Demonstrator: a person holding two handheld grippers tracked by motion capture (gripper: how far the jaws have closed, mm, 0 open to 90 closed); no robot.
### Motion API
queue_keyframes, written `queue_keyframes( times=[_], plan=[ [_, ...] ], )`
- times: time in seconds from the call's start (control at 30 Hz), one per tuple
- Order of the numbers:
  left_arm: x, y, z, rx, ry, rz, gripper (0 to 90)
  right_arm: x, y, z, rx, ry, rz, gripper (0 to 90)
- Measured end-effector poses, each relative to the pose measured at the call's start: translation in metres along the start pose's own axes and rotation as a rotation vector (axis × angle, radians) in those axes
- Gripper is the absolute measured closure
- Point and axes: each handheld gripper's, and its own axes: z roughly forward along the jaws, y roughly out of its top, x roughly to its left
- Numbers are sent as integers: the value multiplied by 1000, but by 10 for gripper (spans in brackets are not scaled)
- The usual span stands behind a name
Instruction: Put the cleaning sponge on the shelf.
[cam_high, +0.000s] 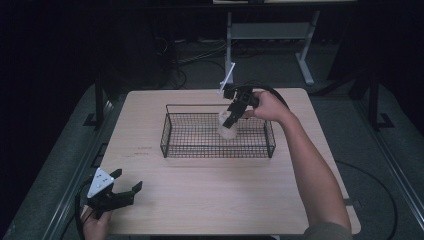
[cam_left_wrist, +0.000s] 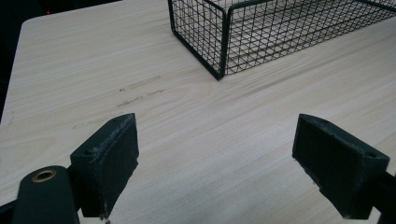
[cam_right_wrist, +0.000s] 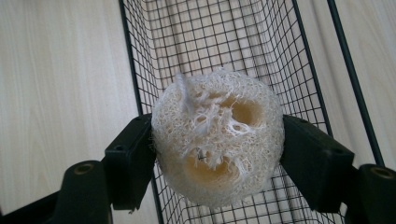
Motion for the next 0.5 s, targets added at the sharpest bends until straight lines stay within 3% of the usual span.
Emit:
queue_keyframes(
  times=[0.5],
  plan=[
    [1, 0, -2, -6, 2, -5, 137, -13, -4, 24, 30, 12, 27, 285]
  ],
)
